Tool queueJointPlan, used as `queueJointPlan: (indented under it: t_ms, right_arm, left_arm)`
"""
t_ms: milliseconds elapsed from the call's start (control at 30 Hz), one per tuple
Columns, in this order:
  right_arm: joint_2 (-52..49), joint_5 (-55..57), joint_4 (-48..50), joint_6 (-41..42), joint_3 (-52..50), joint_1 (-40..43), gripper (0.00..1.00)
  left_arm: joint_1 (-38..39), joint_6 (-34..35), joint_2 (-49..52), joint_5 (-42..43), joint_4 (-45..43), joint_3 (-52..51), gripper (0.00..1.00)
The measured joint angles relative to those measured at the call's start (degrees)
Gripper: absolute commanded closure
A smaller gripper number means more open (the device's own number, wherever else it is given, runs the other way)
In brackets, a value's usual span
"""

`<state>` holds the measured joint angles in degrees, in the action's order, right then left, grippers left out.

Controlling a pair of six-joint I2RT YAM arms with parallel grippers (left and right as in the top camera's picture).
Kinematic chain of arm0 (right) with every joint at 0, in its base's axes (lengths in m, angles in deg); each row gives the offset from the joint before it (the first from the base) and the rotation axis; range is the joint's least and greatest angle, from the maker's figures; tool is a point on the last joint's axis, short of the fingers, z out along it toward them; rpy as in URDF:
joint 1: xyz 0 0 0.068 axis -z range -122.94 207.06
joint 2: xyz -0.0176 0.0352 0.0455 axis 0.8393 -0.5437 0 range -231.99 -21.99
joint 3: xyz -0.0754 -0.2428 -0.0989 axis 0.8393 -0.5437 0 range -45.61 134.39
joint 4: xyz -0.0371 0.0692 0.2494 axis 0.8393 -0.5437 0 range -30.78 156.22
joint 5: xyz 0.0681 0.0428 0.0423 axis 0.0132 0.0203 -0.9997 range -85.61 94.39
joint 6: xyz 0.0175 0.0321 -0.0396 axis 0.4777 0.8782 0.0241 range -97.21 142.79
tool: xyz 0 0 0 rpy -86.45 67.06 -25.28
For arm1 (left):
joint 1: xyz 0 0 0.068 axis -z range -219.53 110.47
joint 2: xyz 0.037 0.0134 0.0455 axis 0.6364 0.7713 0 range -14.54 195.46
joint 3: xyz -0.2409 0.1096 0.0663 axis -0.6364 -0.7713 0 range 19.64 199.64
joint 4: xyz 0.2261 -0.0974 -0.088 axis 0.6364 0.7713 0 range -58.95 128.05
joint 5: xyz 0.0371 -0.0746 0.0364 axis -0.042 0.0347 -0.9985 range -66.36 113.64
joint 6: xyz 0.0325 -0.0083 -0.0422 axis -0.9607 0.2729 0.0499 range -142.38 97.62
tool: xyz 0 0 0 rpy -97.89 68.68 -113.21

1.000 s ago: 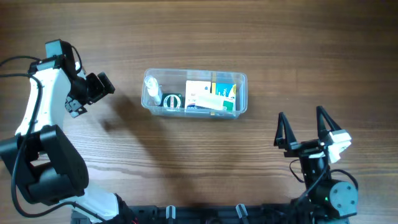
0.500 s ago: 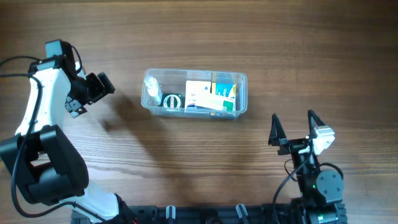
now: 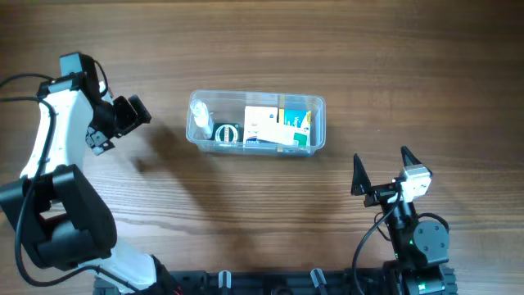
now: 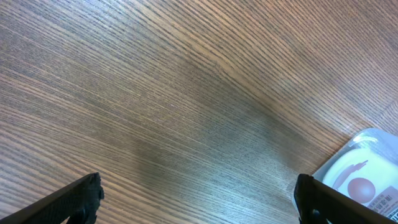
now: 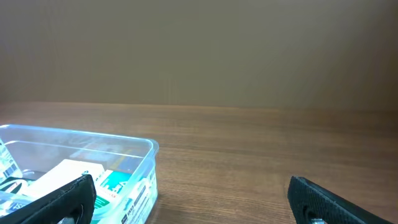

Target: Pack container

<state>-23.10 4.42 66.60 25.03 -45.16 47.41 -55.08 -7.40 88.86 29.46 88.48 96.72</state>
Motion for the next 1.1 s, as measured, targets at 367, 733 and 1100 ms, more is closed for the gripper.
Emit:
queueJointPlan:
  t_ms: [367,733,1100]
  right_arm:
    - [0.00,0.00,-0.02,0.00,0.00,0.00,0.00]
    - [0.00,0.00,-0.02,0.00,0.00,0.00,0.00]
    - [0.00,0.00,-0.11,0.00,0.00,0.00,0.00]
  left_arm:
    - [0.00,0.00,0.00,-0.02,0.00,0.00,0.00]
    - [-0.09,0.00,-6.38,-0.07,0.02,-0.50,0.00]
    - [-0.22,0.00,-49.40,-2.38,-0.04,-0.52,0.00]
